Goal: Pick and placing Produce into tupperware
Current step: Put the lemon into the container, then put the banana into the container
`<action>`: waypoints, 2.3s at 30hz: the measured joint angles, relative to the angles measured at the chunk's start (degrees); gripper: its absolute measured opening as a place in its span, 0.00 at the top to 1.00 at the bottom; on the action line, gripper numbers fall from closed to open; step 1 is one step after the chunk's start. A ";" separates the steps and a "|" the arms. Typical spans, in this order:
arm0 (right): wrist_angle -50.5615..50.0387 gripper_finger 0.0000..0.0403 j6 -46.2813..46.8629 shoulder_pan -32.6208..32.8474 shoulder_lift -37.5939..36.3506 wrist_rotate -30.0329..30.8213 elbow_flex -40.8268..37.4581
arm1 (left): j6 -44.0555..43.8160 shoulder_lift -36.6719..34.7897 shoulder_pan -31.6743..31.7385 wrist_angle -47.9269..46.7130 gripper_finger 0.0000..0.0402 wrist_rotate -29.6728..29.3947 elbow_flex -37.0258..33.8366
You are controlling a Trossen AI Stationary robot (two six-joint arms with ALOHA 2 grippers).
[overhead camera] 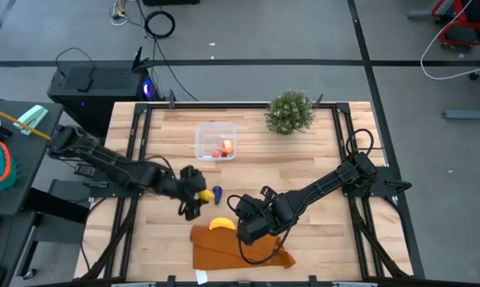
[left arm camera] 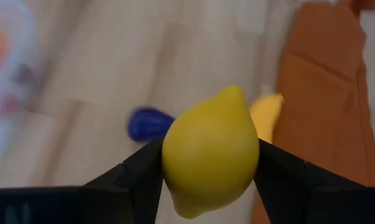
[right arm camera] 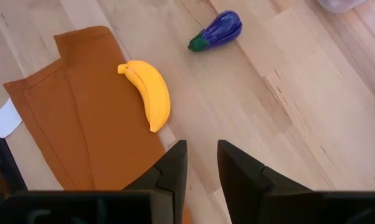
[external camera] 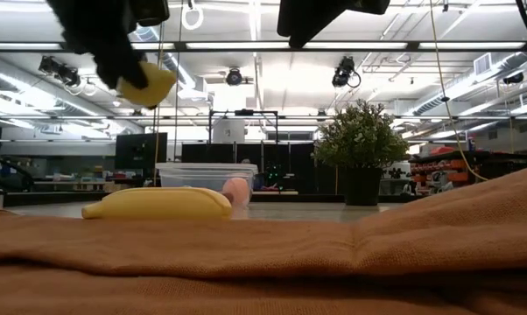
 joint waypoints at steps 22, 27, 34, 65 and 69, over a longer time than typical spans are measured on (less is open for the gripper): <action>0.20 0.76 0.96 0.02 0.00 0.00 0.00 | 24.44 -2.39 22.89 -11.05 0.43 0.54 14.17; 0.22 0.76 1.19 0.02 0.00 0.89 0.00 | 30.12 -2.39 30.41 -13.83 0.46 3.83 17.99; 0.95 0.76 1.51 0.00 0.00 1.55 0.00 | 35.30 -0.22 39.69 -16.09 0.41 7.39 19.86; 2.67 0.76 1.57 -0.38 -0.01 2.21 0.00 | 38.03 16.06 47.67 -19.88 0.66 15.24 19.96; 2.67 0.76 1.57 -0.39 0.00 2.23 0.00 | 38.04 16.06 47.56 -19.88 0.69 15.22 19.93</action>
